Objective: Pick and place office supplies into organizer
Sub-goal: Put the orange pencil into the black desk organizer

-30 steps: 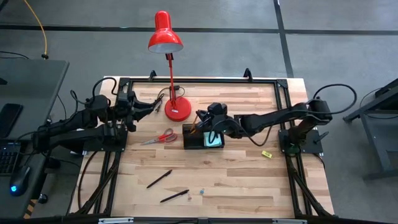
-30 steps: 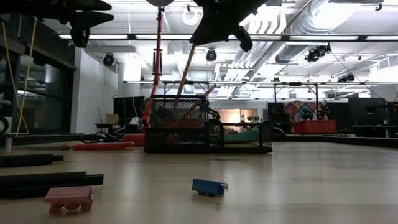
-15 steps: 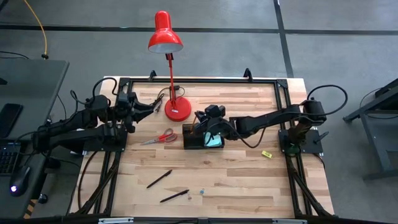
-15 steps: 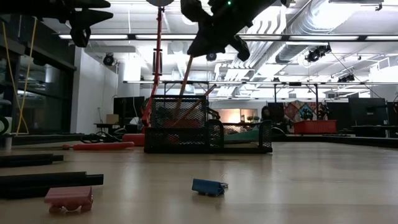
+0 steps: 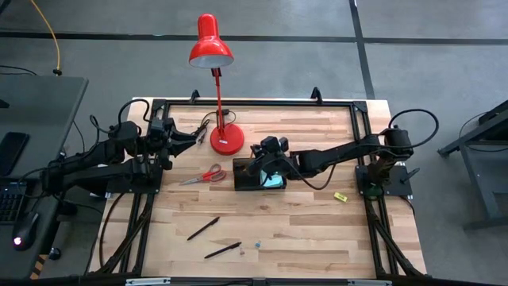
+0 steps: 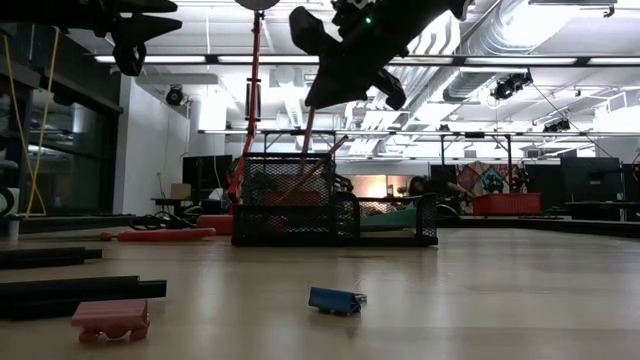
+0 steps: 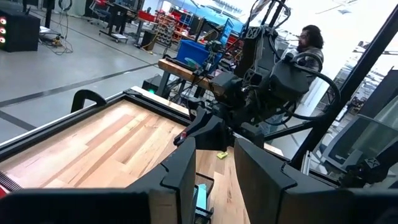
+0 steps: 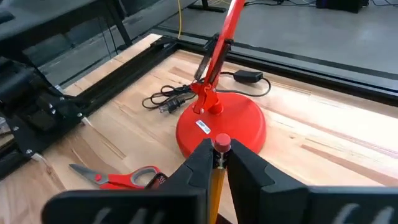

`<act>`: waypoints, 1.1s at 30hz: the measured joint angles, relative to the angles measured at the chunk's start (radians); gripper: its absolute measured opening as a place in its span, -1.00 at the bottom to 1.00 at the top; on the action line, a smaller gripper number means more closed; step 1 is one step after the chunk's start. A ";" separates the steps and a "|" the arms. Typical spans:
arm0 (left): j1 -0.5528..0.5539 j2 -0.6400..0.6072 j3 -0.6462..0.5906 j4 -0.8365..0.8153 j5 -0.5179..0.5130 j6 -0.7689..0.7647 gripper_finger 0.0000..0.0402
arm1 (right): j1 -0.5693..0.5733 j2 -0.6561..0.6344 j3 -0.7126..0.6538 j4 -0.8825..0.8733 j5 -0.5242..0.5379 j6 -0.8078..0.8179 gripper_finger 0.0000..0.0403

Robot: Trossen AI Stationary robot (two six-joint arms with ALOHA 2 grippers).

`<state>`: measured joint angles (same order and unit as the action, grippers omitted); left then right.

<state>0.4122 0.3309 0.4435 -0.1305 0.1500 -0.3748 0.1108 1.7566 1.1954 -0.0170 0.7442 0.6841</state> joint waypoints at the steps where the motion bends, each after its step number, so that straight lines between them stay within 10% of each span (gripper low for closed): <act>1: 0.000 0.000 0.000 0.000 0.000 0.000 -0.51 | 0.000 0.000 0.000 -0.021 -0.001 0.015 -0.83; 18: 0.000 0.000 0.000 0.000 0.000 0.000 -0.51 | -0.013 0.000 0.000 -0.091 0.006 0.079 -0.21; 25: 0.000 0.000 0.000 0.000 0.000 0.000 -0.51 | -0.057 -0.002 0.000 -0.124 -0.251 0.161 0.19; 33: 0.000 0.006 0.000 -0.001 0.013 0.000 -0.51 | -0.059 -0.026 0.002 -0.130 -0.315 0.179 0.31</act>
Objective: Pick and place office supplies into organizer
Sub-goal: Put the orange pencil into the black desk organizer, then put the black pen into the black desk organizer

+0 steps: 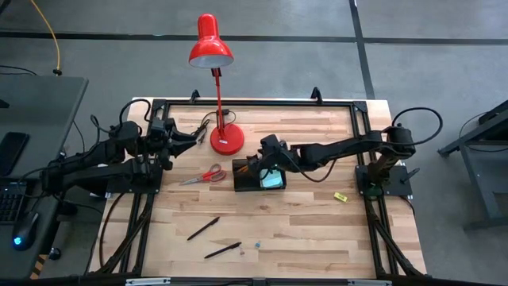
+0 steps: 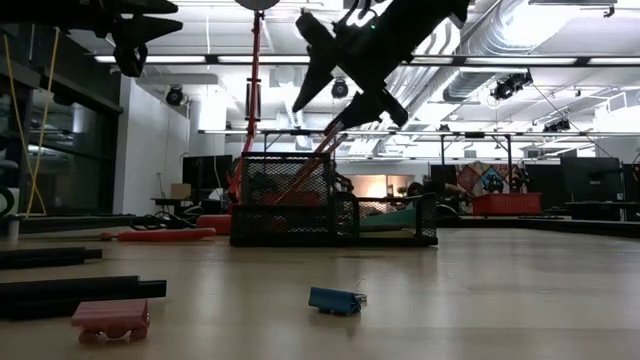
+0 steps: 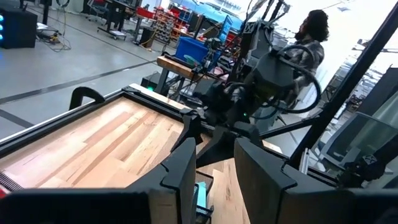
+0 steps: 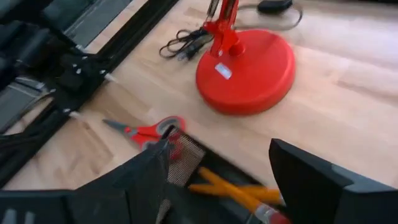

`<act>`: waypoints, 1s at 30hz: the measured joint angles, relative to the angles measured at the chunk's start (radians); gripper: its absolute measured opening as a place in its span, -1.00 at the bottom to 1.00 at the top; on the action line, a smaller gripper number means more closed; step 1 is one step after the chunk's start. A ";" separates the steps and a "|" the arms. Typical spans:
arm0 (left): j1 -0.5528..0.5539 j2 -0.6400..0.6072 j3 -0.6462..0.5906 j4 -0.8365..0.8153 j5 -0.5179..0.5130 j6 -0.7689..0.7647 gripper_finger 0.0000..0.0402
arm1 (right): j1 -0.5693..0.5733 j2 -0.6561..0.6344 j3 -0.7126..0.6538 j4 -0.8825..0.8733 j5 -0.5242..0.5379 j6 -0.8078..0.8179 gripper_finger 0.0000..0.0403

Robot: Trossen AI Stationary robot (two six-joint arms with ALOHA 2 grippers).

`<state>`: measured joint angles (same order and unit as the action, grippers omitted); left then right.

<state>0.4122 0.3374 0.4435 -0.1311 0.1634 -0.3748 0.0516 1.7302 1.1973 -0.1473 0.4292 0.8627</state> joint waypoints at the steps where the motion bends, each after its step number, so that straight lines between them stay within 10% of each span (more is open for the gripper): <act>1: 0.000 0.000 0.000 0.001 0.006 0.000 -0.51 | -0.002 -0.002 0.000 -0.017 -0.026 0.024 0.31; 11: 0.000 0.001 0.000 -0.010 0.034 0.005 -0.51 | 0.010 -0.004 0.039 -0.079 -0.065 0.053 0.31; 30: 0.000 0.022 0.000 -0.117 0.103 0.048 -0.51 | 0.064 -0.021 0.457 -0.943 -0.092 0.033 0.31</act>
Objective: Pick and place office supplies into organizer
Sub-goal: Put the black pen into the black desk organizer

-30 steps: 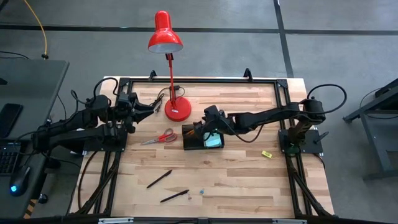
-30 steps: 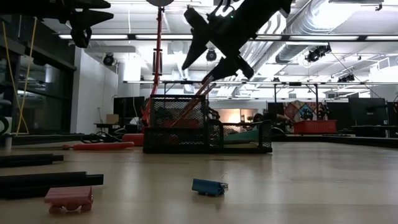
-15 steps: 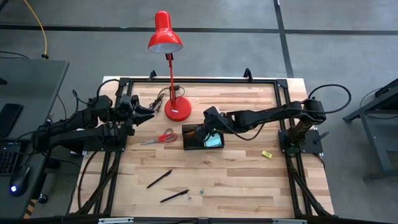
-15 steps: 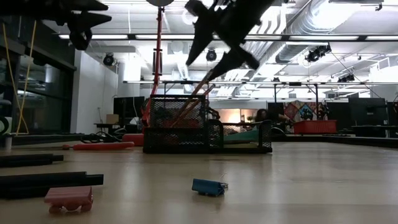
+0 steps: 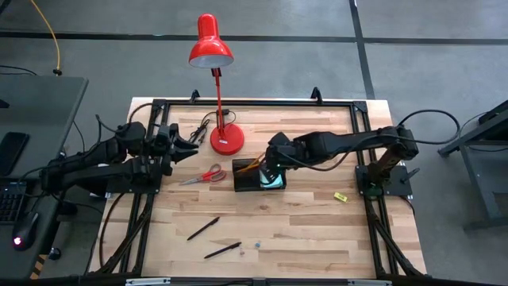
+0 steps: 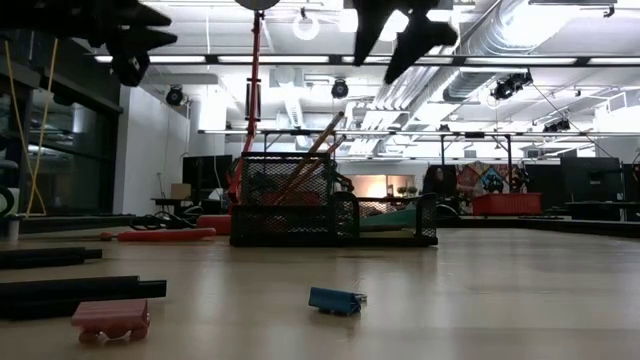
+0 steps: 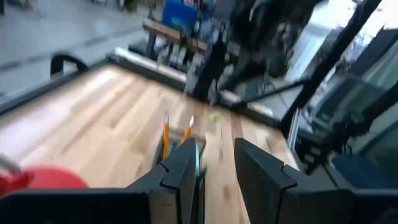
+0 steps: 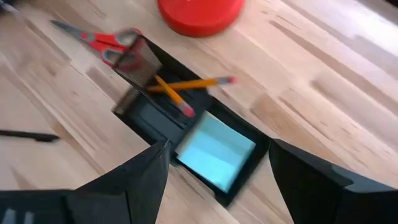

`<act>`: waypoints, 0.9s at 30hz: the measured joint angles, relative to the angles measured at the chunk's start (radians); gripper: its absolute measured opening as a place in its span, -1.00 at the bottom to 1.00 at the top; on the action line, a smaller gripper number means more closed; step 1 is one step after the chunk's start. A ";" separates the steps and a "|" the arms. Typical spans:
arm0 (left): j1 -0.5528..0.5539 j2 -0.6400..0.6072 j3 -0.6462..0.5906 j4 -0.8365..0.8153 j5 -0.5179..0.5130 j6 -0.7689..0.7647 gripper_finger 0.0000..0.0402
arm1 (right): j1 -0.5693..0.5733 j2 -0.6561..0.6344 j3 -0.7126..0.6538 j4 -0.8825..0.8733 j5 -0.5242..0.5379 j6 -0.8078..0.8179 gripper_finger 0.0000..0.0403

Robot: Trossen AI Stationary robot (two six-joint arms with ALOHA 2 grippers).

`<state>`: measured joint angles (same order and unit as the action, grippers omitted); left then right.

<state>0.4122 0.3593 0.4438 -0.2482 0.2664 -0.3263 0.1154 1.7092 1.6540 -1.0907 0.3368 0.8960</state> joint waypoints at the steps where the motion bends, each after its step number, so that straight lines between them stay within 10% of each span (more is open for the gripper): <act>1: 0.000 0.008 0.000 -0.013 0.009 0.001 -0.51 | 0.004 0.000 0.020 -0.031 -0.001 0.003 0.31; 18: -0.020 0.212 0.000 -0.242 0.274 0.013 -0.51 | 0.152 0.000 0.080 -0.333 -0.021 0.073 0.31; 27: -0.389 0.269 0.000 -0.239 0.112 -0.294 -0.51 | 0.237 0.000 0.079 -0.400 0.051 0.151 0.31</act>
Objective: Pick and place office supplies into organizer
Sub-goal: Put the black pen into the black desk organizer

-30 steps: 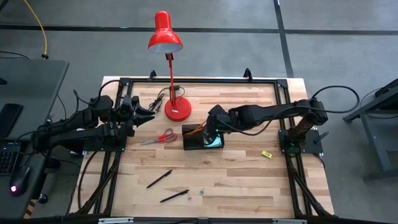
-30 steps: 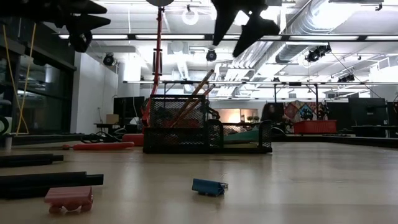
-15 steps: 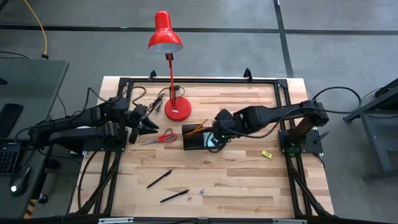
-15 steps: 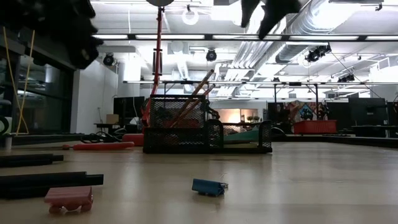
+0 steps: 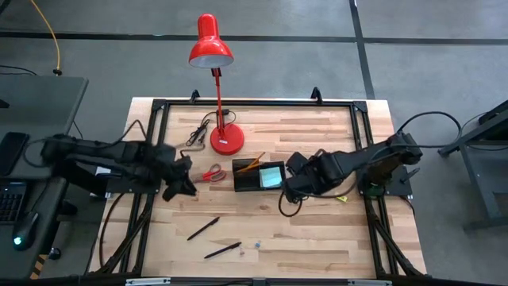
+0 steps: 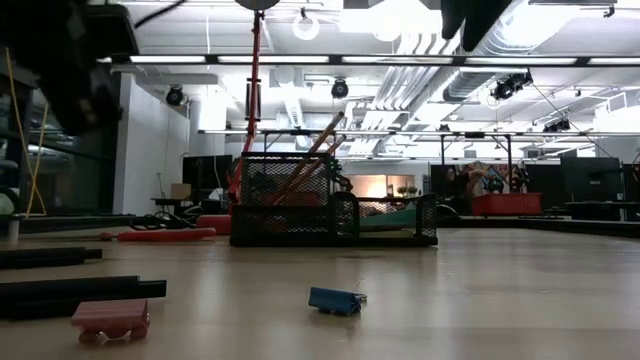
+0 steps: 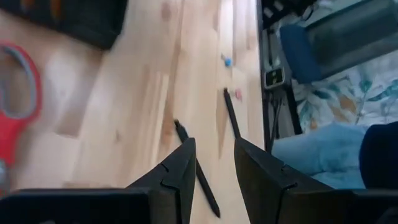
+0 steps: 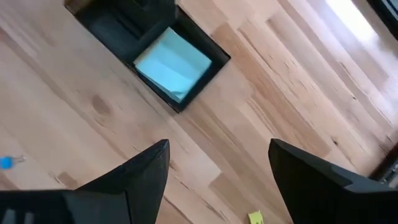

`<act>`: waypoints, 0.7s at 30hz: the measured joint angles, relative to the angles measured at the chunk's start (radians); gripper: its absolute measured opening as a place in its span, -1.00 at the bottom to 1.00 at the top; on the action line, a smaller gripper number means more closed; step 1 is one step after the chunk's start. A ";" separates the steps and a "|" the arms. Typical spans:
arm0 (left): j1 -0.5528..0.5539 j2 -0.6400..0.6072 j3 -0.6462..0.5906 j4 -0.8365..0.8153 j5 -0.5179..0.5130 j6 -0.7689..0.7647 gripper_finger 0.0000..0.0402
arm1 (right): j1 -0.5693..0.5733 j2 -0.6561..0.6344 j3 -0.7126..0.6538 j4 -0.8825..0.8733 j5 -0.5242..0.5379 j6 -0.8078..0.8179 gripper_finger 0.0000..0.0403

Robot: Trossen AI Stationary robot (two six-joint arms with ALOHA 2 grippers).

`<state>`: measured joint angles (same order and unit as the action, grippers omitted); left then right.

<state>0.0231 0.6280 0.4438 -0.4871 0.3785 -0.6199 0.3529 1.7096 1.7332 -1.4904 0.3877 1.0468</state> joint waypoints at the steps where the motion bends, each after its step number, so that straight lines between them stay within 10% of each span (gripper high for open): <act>1: -0.057 0.008 0.000 0.016 -0.047 -0.035 -0.51 | 0.010 0.000 0.000 0.018 0.005 0.003 0.31; 10: -0.496 0.177 0.000 0.219 -0.501 -0.323 -0.51 | 0.129 -0.030 -0.001 0.251 0.127 0.011 0.31; 21: -0.638 0.626 0.127 0.423 -0.670 -0.432 -0.51 | 0.210 -0.096 -0.133 0.745 0.169 -0.137 0.24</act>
<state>-0.6151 1.2535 0.5708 -0.0643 -0.2911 -1.0517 0.5629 1.6135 1.6000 -0.7449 0.5567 0.9101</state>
